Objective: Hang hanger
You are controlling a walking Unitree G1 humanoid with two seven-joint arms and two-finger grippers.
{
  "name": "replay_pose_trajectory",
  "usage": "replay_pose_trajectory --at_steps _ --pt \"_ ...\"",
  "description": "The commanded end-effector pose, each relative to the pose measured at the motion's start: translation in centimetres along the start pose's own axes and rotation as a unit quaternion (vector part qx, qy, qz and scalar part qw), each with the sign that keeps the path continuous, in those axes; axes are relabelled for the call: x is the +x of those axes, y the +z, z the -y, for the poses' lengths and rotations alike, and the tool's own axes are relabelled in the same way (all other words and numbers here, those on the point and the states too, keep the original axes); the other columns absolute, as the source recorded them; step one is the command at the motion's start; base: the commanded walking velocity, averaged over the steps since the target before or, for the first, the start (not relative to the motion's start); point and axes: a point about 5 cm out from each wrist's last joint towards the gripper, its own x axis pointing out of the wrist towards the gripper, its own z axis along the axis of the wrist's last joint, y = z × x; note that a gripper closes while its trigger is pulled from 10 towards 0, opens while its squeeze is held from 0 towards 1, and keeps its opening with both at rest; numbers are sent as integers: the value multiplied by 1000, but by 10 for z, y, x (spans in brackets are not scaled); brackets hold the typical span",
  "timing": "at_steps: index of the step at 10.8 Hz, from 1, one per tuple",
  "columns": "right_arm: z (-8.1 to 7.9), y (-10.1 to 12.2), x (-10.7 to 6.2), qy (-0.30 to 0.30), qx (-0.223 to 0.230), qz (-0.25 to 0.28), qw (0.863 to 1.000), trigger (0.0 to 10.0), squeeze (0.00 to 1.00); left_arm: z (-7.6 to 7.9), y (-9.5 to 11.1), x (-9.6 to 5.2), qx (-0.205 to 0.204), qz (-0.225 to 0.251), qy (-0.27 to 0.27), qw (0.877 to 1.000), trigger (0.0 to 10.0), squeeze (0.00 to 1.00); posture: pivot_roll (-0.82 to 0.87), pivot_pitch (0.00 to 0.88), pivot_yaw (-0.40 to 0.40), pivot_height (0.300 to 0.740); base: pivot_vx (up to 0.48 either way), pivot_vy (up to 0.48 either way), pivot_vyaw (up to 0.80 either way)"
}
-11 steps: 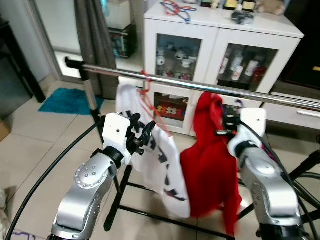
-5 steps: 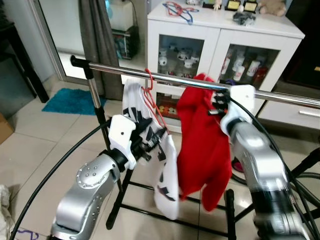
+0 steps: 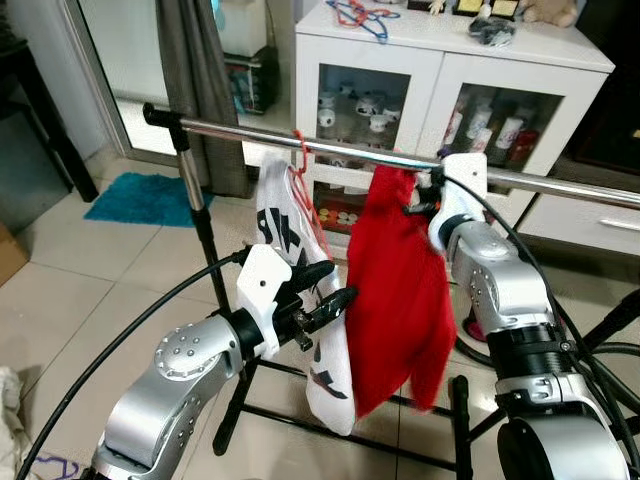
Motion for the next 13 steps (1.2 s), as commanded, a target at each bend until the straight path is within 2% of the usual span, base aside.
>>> replay_pose_trajectory --at_steps 1,3,4,5,7,8,9,10,11,12,13 --pt "0 -13 -2 7 5 -32 999 10000 0 4 3 0 5 0 -11 1000 10000 0 126 0 -18 740 0 0 0" --pt "2 -19 -9 4 -2 -37 999 10000 0 4 3 -1 13 -3 -14 1000 10000 0 121 0 -7 740 0 0 0" --pt "3 -18 -13 8 5 -23 1000 10000 678 5 2 -1 14 -6 -13 1000 10000 0 116 0 -1 740 0 0 0" --pt "4 -16 -17 9 5 -2 1000 10000 1000 4 1 -1 15 -8 -9 1000 10000 0 118 0 0 740 0 0 0" --pt "0 3 -36 73 63 85 992 10000 1000 -3 -2 -5 18 -8 32 999 10000 0 123 0 -8 740 0 0 0" --pt "2 6 -49 88 70 103 988 10000 1000 -8 -5 -9 12 -17 73 997 10000 0 140 0 -21 740 0 0 0" --pt "9 15 -76 94 92 142 981 10000 1000 -16 -5 -16 -1 -20 109 994 10000 0 142 0 -22 740 0 0 0" --pt "8 17 -92 116 105 156 975 10000 1000 -20 -5 -22 -10 -15 125 992 10000 0 130 0 -4 740 0 0 0" --pt "5 14 -104 136 97 158 973 10000 1000 -24 -6 -27 -11 -11 146 989 10000 616 130 0 -4 740 0 0 0" --pt "0 7 -112 155 76 147 974 10000 1000 -25 -5 -29 -15 -9 161 987 10000 1000 121 17 -1 740 0 0 0" --pt "-4 1 -116 160 72 132 976 10000 1000 -27 -3 -31 -18 -1 176 984 10000 1000 119 24 1 740 0 0 0"
